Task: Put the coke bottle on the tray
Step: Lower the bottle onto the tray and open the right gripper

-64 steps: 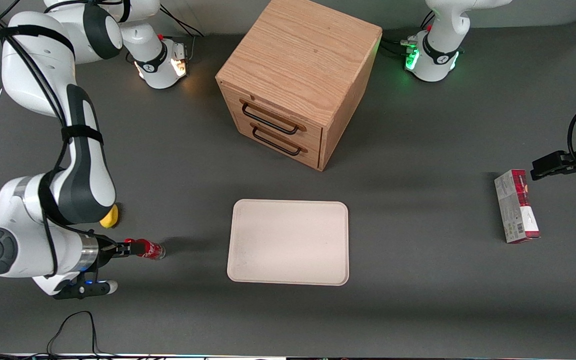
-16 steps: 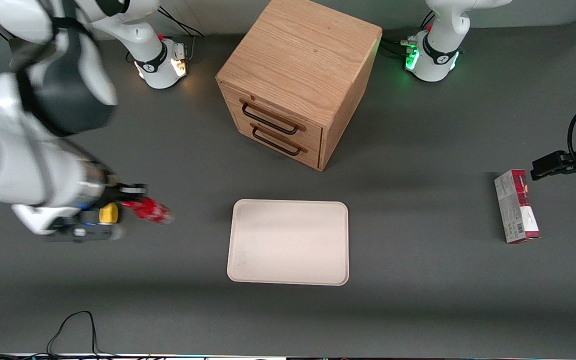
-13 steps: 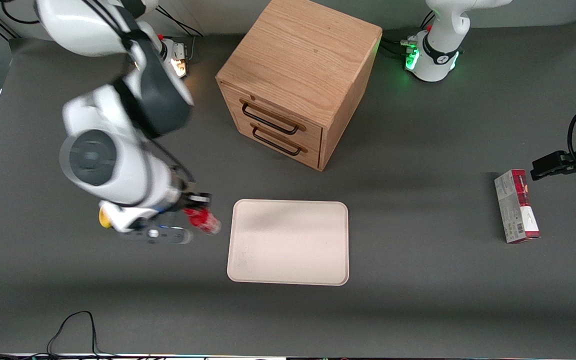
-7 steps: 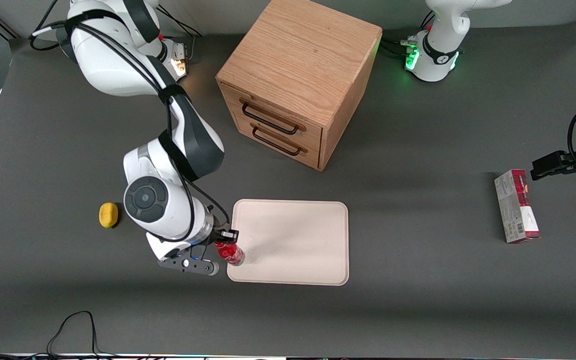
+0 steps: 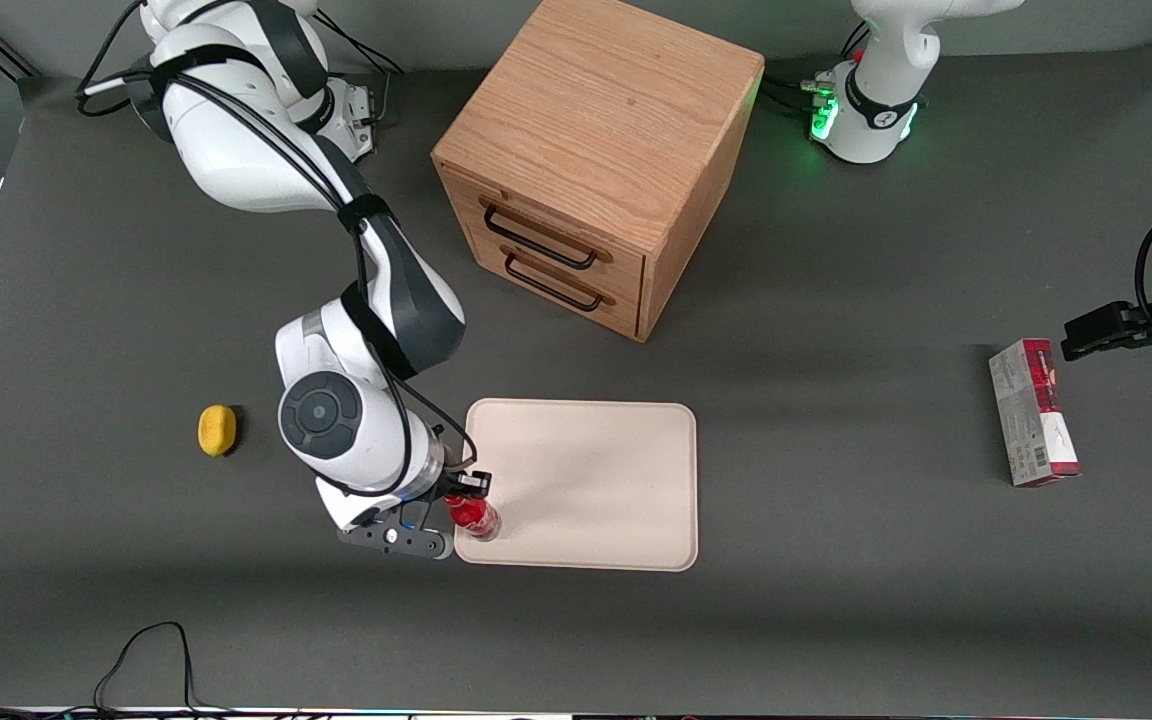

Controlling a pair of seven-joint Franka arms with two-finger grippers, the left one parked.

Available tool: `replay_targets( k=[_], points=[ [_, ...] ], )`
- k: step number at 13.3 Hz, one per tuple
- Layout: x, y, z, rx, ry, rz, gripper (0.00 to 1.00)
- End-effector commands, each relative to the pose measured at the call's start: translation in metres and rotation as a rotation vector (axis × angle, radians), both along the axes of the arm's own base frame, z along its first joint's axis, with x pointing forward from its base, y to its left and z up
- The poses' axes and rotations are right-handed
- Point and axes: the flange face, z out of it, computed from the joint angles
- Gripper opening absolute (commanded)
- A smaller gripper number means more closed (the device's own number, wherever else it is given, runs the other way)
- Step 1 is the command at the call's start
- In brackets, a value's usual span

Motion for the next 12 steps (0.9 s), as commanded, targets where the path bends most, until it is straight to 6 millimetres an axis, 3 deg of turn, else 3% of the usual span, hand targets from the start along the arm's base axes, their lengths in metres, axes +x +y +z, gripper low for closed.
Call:
replay_targets(
  k=[1,5,6,7,8,9,10,12],
  points=[
    [0.0017,0.005,-0.0085,-0.008,-0.006,-0.055,0.0],
    [0.0011,0.0064,-0.014,-0.007,0.001,-0.055,0.02],
    [0.0011,0.0063,-0.014,-0.009,0.001,-0.055,0.26],
    [0.0014,0.0056,-0.014,-0.01,0.0,-0.056,0.42],
    [0.0014,0.0056,-0.014,-0.01,0.0,-0.056,0.7],
    [0.0011,0.0055,-0.0155,-0.011,0.003,-0.056,0.9],
    [0.0011,0.0055,-0.0155,-0.011,0.003,-0.054,1.0],
    [0.0009,0.0055,-0.015,-0.011,0.002,-0.051,1.0]
  ],
)
